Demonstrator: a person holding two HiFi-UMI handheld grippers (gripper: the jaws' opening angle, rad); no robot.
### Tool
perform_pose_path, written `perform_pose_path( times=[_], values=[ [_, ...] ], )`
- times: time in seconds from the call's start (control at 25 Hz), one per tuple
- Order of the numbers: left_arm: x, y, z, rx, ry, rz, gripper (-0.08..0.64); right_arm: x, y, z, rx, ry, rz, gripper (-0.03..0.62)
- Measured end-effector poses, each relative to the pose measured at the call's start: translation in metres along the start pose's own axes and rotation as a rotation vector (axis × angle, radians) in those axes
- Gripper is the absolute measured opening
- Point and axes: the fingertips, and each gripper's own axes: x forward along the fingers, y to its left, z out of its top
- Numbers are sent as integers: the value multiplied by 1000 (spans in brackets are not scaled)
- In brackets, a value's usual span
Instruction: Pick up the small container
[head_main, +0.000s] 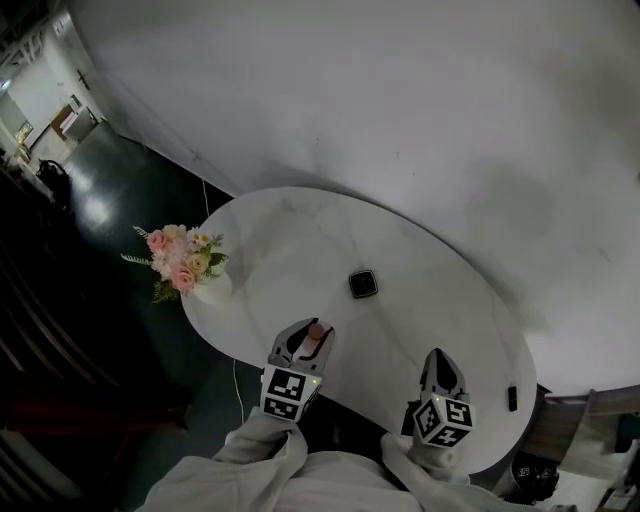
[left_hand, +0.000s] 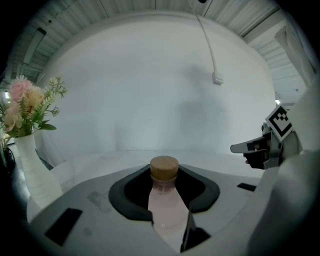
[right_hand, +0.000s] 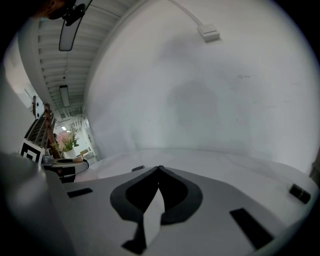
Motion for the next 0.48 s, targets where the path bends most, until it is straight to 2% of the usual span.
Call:
perform_pose_path(
  times=[0.48],
  values=[
    [-3, 14, -4, -29, 2, 43, 130, 12, 19, 11, -95, -13, 49, 51]
  ],
)
